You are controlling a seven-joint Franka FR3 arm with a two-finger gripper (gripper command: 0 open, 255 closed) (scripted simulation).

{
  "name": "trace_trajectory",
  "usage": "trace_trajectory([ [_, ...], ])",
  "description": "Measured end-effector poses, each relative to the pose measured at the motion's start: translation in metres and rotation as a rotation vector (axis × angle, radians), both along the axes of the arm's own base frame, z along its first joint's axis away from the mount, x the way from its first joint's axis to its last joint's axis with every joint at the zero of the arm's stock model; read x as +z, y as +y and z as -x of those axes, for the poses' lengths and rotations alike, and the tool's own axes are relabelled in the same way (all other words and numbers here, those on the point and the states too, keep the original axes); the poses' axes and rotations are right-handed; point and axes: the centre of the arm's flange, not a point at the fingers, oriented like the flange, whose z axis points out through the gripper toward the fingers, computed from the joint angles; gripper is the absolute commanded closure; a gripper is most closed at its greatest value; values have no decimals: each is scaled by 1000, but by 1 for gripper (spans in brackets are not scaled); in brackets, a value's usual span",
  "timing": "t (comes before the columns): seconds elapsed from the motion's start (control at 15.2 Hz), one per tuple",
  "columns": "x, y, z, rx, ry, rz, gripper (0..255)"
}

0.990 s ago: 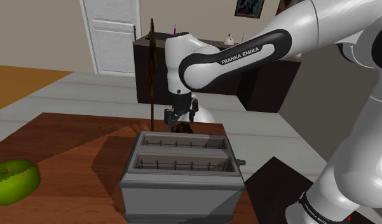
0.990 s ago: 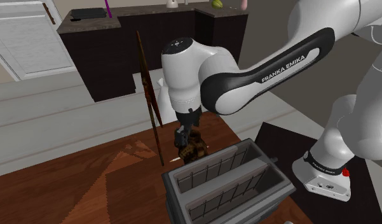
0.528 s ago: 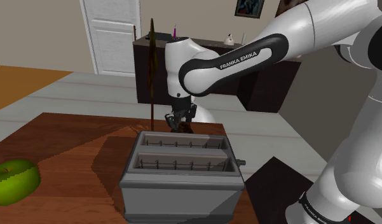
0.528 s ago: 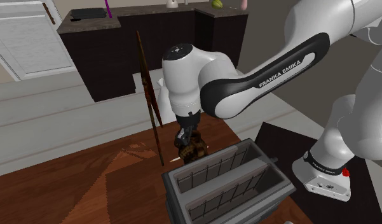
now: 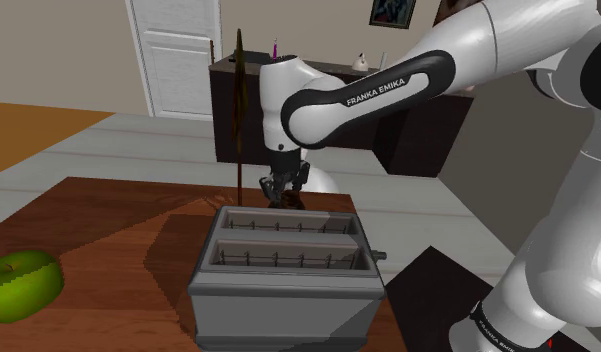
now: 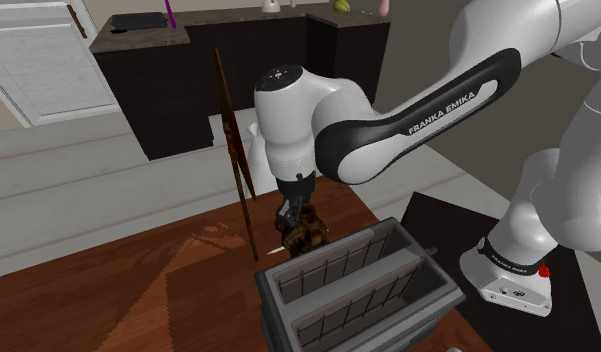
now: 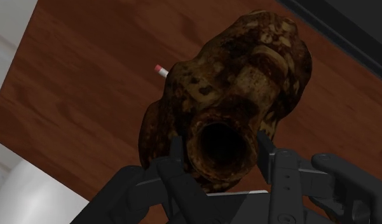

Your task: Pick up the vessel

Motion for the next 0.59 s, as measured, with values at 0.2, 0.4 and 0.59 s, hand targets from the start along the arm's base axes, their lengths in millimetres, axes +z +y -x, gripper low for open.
trace_trajectory([
  [0.2, 15, -1, 1, 0, 0, 0, 255],
  [0.4, 30, -1, 1, 0, 0, 0, 255],
  [0.59, 45, 0, 1, 0, 0, 0, 255],
])
